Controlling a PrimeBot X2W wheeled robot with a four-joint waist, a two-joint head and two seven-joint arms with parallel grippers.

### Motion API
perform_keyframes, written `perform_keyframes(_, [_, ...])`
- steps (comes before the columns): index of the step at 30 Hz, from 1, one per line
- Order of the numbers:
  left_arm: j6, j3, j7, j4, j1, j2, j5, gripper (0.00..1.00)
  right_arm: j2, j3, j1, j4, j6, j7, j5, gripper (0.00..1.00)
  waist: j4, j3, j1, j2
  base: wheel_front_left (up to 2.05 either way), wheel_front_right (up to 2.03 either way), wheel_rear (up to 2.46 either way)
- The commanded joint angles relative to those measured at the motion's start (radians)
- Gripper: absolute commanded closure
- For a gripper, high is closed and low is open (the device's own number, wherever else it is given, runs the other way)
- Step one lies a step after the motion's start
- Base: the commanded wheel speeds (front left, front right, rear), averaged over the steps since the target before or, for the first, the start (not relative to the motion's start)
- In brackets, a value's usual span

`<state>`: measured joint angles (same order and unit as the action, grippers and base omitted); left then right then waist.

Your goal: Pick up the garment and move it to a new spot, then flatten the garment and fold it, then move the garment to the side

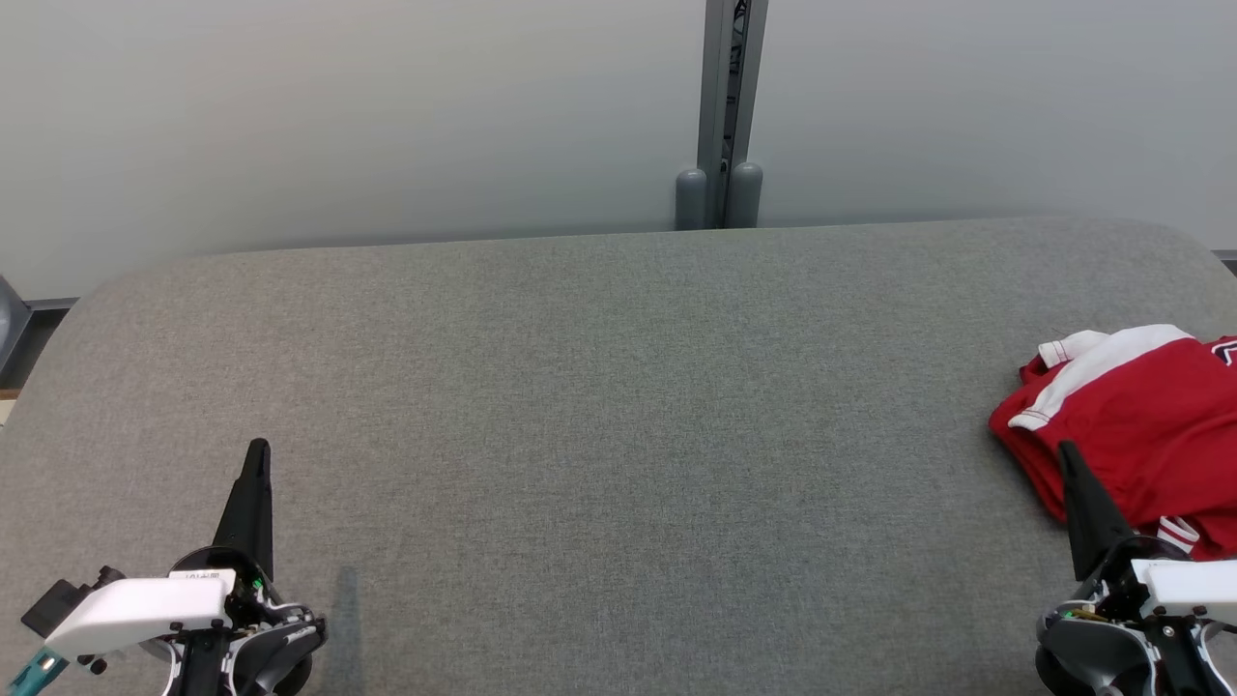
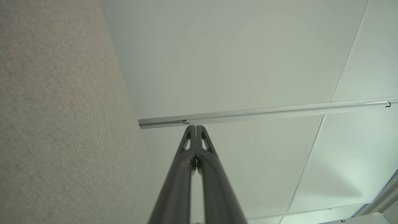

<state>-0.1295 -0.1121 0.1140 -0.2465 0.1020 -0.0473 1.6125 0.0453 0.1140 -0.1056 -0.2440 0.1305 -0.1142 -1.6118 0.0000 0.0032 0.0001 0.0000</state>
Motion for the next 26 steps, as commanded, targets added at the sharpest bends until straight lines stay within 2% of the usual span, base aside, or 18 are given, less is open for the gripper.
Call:
perform_keyframes(1, [-0.003, -0.004, 0.003, 0.003, 0.016, -0.006, 0.001, 1.0, 0.009, 0.0, -0.008, -0.003, 0.0, -0.004, -0.002, 1.0, 0.0, 0.0, -0.0001, 0.0, 0.0, 0.0, 0.0])
perform_keyframes(26, [-0.003, -0.004, 0.003, 0.003, 0.016, -0.006, 0.001, 1.0, 0.009, 0.0, -0.007, -0.003, 0.0, -0.004, -0.002, 1.0, 0.0, 0.0, -0.0001, 0.0, 0.0, 0.0, 0.0])
